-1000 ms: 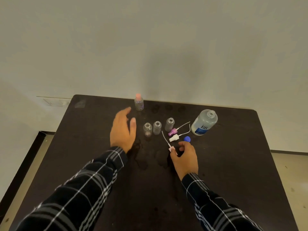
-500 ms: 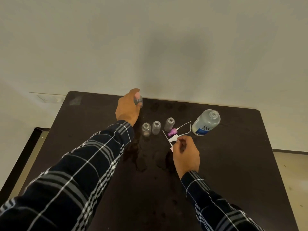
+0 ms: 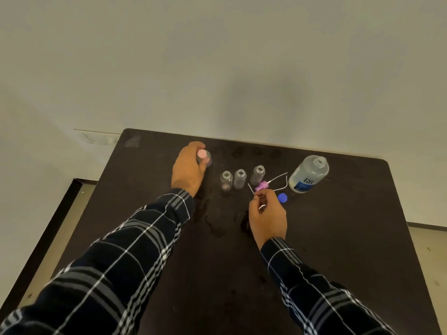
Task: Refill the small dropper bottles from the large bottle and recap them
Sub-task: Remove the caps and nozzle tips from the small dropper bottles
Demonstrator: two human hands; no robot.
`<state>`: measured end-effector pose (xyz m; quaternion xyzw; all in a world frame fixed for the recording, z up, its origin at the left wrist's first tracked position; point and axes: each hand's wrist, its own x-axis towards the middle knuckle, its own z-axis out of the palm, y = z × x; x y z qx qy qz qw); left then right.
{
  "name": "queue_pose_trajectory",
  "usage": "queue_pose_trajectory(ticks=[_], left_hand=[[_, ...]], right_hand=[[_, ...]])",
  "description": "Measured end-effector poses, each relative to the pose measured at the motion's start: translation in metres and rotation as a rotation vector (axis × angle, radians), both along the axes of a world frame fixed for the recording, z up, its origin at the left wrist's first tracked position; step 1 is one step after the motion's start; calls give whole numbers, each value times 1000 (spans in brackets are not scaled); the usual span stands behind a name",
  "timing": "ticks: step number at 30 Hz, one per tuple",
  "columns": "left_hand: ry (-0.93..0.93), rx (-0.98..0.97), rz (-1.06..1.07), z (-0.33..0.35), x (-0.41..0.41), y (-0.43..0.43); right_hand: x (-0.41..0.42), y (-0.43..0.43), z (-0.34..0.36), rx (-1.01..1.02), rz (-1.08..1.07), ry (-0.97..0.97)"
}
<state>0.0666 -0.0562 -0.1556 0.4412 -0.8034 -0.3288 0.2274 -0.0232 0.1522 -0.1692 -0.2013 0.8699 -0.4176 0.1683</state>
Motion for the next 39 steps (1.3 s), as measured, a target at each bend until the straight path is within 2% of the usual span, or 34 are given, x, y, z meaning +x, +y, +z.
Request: queue_pose_trajectory(ticks=[9, 16, 22, 26, 34, 39], left_hand=[[-52, 37, 10, 5, 26, 24], [-31, -28, -189, -7, 55, 49], [-85, 26, -252, -16, 55, 69], [-108, 56, -263, -18, 52, 77], [-3, 215, -182, -23, 49, 80], [-88, 279, -174, -27, 48, 77]], right_hand=[[28, -17, 12, -55, 142, -29], [40, -37, 16, -33, 277, -40], [45, -46, 20, -24, 269, 6], [43, -51, 22, 75, 317, 67], [44, -58, 23, 200, 374, 165], [42, -63, 19, 265, 385, 162]])
